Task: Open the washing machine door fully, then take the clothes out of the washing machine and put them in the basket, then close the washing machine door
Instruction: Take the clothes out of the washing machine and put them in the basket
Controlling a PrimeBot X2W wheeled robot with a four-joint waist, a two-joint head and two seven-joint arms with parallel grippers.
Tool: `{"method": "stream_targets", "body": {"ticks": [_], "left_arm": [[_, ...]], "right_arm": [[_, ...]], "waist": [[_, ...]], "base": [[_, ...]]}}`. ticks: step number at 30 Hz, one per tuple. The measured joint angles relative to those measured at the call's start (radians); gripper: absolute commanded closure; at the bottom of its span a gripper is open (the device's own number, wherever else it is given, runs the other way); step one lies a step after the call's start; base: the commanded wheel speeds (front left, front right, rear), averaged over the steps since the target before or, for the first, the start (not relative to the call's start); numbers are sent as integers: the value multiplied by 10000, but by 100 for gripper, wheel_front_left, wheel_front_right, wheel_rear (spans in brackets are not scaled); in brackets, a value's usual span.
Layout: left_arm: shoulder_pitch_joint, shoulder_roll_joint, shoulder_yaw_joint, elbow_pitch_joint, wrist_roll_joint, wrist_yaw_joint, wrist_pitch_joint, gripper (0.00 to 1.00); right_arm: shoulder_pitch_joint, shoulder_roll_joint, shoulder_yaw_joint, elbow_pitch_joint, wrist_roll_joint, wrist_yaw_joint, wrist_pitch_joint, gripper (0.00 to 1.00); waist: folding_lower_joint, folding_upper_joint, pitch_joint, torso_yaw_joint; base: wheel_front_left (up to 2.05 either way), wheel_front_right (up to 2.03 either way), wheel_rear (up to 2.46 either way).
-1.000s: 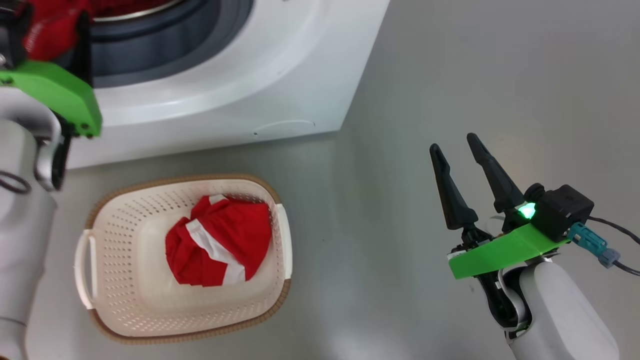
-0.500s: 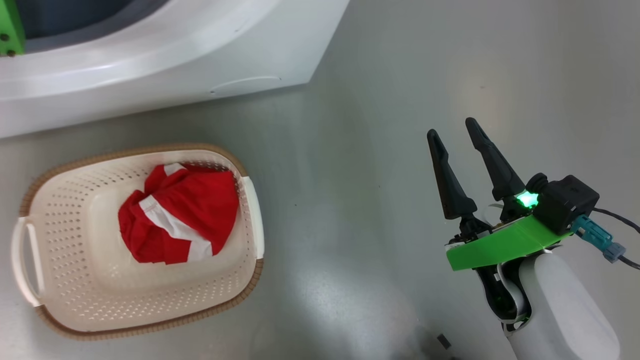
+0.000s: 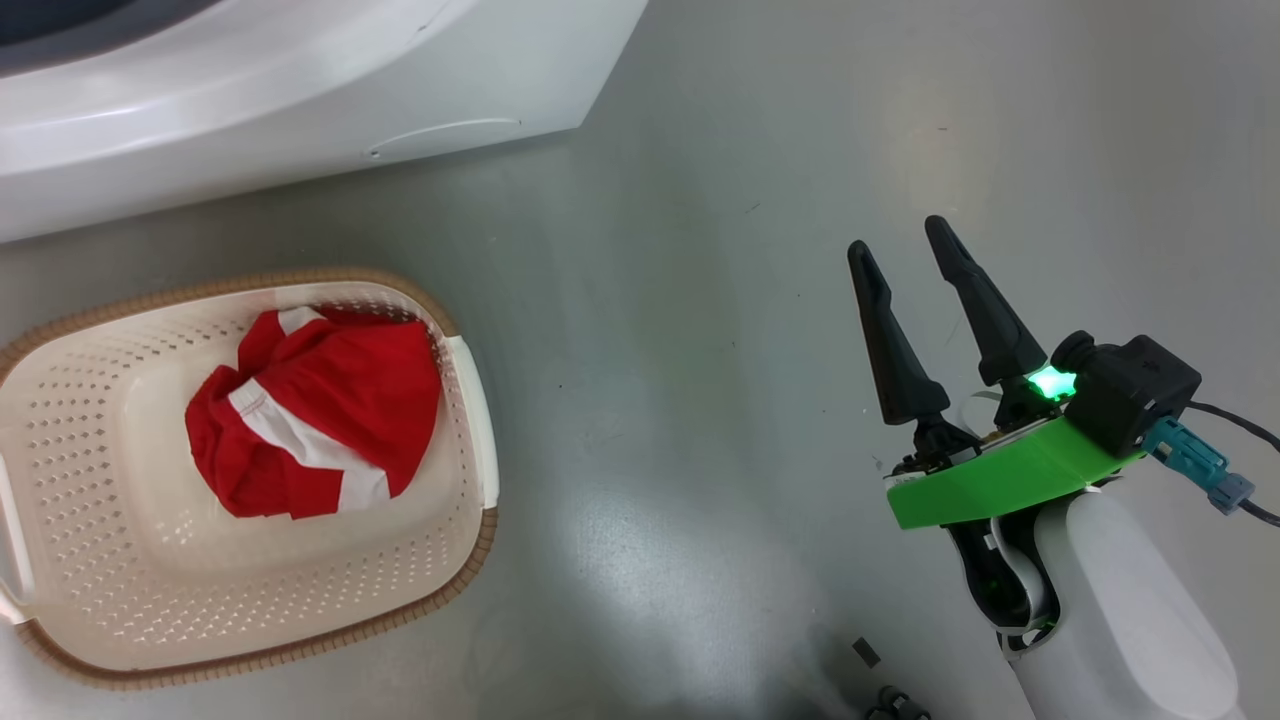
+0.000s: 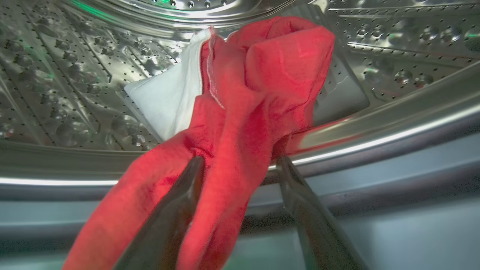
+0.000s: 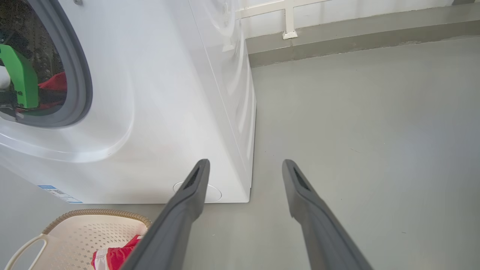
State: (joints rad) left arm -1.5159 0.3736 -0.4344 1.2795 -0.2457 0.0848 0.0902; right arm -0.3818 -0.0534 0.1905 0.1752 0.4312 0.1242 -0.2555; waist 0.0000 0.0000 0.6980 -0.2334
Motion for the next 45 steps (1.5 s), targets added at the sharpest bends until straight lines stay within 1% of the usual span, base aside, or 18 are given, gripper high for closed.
{"method": "stream_targets", "body": {"ticks": [1, 2, 4, 5, 6, 12, 19, 24, 29, 34, 37, 39, 45], "left_arm": [[0, -2, -10, 35, 0, 75, 115, 0], [0, -2, -27, 54, 0, 136, 207, 4], [0, -4, -63, 75, 0, 207, 284, 52], [0, -4, -71, 92, -2, 207, 284, 65], [0, -4, -77, 113, -4, 207, 286, 100], [7, -33, -102, 159, -38, 209, 113, 100], [123, -190, -123, 98, -221, 184, -949, 100], [628, -504, -88, 65, -418, -77, -1735, 100], [1279, -807, 121, 63, -899, -255, -2617, 100], [1958, -972, 376, -48, -1285, -612, -3229, 100], [2379, -1016, 497, -376, -1469, -930, -3379, 100], [2721, -1014, 554, -754, -1519, -1043, -3398, 100], [3866, -1070, 844, -2729, -1521, -1120, -3398, 100]], "right_arm": [[0, 0, 6, 6, 0, 0, 0, 0], [0, 0, 12, 13, 0, 0, 0, 0], [0, 0, 29, 21, 0, 0, 0, 0], [0, 0, 36, 23, 0, 0, 0, 0], [0, 0, 48, 25, 0, 0, 0, 0], [-4, 0, 92, 81, 2, 0, 0, 0], [-5, 0, 113, 215, 4, 0, 0, 0], [-3, 0, 125, 360, 2, 0, 0, 0], [2, 0, 174, 612, -2, 0, 0, 0], [67, -2, 226, 909, -8, 0, 0, 0], [157, -4, 244, 1104, -25, 0, 0, 0], [244, -19, 245, 1197, -25, 0, 0, 0], [554, -173, 456, 1476, 15, 0, 0, 0]], "waist": [[0, 0, -2, -3], [0, 0, -9, -5], [0, 0, -30, -5], [0, 0, -40, -3], [0, 0, -50, 0], [0, 0, -167, 15], [0, 0, -518, 33], [0, 0, -975, 73], [0, 0, -1571, 173], [0, 0, -2276, 326], [1, 0, -2722, 442], [0, 0, -3015, 530], [0, 0, -3865, 851]], "base": [[0, 0, 0], [0, 0, 0], [0, 0, 0], [0, 0, 0], [0, 0, 0], [0, 0, 0], [0, 0, 0], [0, 0, 0], [0, 0, 0], [0, 0, 0], [0, 0, 0], [0, 0, 0], [0, 0, 0]]}}
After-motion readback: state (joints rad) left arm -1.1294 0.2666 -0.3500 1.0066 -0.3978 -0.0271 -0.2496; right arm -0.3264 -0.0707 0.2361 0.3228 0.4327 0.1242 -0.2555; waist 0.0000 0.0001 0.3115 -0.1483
